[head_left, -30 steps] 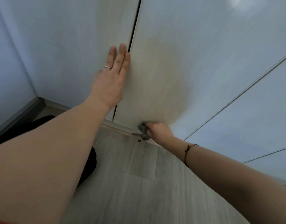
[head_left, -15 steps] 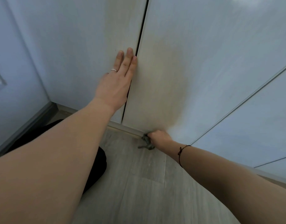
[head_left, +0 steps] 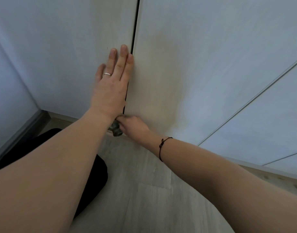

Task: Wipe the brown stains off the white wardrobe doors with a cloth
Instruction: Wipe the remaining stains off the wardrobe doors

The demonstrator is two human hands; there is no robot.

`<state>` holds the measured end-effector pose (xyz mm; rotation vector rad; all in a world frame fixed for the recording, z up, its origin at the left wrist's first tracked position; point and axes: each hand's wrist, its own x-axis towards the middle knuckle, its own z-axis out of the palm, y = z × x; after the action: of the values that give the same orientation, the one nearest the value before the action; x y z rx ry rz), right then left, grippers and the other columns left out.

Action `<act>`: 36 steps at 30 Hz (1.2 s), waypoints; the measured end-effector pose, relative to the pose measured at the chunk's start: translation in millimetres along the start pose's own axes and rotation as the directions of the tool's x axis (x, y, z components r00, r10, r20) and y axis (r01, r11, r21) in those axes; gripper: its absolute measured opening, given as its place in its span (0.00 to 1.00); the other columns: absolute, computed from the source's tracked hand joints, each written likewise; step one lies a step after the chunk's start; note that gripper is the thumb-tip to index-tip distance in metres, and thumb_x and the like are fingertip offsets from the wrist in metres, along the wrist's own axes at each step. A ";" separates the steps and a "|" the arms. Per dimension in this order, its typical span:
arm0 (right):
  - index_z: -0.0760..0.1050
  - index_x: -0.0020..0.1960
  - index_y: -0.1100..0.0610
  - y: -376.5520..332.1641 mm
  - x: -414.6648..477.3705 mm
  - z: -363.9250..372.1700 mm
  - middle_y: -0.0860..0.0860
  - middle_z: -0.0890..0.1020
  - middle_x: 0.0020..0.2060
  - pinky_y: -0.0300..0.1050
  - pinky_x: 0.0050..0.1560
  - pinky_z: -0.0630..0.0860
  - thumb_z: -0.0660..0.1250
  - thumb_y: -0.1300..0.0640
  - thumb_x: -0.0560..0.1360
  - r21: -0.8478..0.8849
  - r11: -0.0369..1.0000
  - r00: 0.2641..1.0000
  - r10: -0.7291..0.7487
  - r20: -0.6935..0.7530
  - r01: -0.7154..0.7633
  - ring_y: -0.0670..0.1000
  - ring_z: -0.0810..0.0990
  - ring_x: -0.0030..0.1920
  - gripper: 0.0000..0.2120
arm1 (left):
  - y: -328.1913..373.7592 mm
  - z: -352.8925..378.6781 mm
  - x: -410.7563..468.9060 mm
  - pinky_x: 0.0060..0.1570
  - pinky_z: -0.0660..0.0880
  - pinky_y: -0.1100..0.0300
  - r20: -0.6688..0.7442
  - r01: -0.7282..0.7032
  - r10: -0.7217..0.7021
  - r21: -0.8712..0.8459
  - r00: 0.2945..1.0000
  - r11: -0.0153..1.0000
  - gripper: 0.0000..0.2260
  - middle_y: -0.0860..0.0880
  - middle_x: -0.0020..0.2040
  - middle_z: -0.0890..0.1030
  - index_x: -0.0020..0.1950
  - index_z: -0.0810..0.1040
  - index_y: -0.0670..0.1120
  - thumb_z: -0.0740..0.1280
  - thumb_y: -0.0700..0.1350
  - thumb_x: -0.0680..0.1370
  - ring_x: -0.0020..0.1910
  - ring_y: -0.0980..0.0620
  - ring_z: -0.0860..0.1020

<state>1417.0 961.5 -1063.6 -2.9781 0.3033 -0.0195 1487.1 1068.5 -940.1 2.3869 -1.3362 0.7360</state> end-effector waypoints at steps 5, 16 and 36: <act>0.77 0.63 0.60 34.4 -49.1 1.0 0.62 0.82 0.56 0.53 0.52 0.77 0.59 0.58 0.81 -0.145 0.973 0.943 0.214 0.254 -0.182 0.63 0.81 0.56 0.14 | -1.9 -7.2 -0.1 0.73 0.61 0.41 0.051 -0.008 0.008 0.006 0.999 1.000 0.38 0.44 0.82 0.40 0.82 0.44 0.42 0.58 0.33 0.76 0.81 0.42 0.44; 0.78 0.64 0.56 60.1 -65.7 -56.8 0.58 0.85 0.49 0.51 0.45 0.78 0.64 0.55 0.79 -0.006 0.998 0.974 0.052 -0.220 -0.054 0.61 0.83 0.46 0.15 | -1.1 -16.8 2.8 0.59 0.74 0.49 0.139 0.006 -0.007 0.006 0.990 1.000 0.40 0.45 0.82 0.37 0.82 0.40 0.43 0.60 0.33 0.76 0.81 0.42 0.43; 0.79 0.62 0.57 15.3 -35.6 -43.2 0.58 0.84 0.53 0.50 0.51 0.76 0.64 0.58 0.80 0.134 0.990 0.995 0.063 -0.084 -0.051 0.60 0.82 0.52 0.12 | -2.3 -25.5 5.9 0.52 0.78 0.49 0.202 -0.008 0.007 0.003 0.979 1.000 0.39 0.49 0.81 0.35 0.82 0.39 0.47 0.54 0.27 0.78 0.81 0.46 0.41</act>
<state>1377.8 947.6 -1023.1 -2.8414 0.3820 -0.1582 1484.3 1078.2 -915.8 2.5166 -1.4219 0.5082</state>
